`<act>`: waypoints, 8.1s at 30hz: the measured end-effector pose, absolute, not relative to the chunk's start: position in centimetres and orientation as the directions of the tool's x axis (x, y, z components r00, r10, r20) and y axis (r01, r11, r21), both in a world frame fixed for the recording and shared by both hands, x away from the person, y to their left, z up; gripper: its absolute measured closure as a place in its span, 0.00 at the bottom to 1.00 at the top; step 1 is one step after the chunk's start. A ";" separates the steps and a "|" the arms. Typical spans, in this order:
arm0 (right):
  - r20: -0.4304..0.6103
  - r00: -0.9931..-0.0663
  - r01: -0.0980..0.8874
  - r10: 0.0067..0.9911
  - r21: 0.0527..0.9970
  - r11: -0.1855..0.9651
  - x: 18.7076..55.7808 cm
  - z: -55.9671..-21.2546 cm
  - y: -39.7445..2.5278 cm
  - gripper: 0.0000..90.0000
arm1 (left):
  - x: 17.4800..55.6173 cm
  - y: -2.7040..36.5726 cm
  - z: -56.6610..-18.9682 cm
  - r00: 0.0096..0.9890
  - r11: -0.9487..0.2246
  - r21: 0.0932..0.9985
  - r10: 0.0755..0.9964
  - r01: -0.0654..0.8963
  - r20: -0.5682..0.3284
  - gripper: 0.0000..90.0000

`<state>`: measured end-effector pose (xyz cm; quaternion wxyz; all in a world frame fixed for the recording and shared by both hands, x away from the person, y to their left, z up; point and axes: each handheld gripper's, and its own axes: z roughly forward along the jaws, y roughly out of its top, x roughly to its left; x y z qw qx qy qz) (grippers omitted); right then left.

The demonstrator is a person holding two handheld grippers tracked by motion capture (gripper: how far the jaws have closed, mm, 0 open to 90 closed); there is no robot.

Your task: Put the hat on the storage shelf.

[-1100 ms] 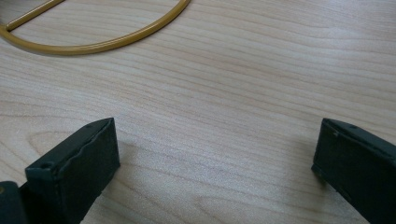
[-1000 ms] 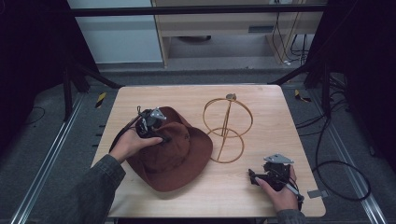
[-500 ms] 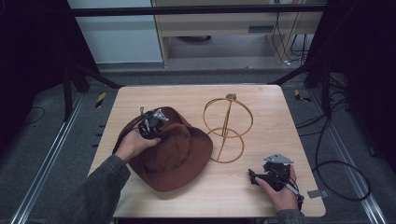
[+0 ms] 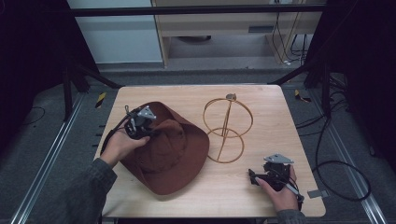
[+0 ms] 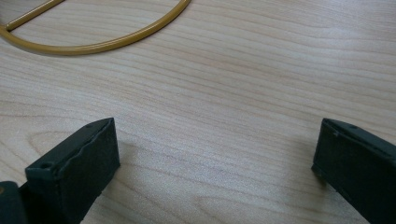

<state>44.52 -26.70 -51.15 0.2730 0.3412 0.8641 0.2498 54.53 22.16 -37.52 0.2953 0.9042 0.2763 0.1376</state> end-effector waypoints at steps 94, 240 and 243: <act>-0.307 -0.614 0.460 0.727 0.610 0.646 44.7 -51.1 -26.8 0.01 | 47.8 14.5 -20.0 0.839 -0.589 0.804 0.475 0.079 0.265 0.98; -0.323 -0.621 0.447 0.714 0.602 0.661 44.8 -51.0 -27.0 0.00 | 51.4 8.4 -20.3 0.868 -0.640 0.752 0.452 0.155 0.206 0.06; -0.323 -0.621 0.448 0.715 0.602 0.661 44.8 -51.0 -27.0 0.00 | 51.1 9.1 -20.4 0.864 -0.637 0.755 0.459 0.157 0.207 0.06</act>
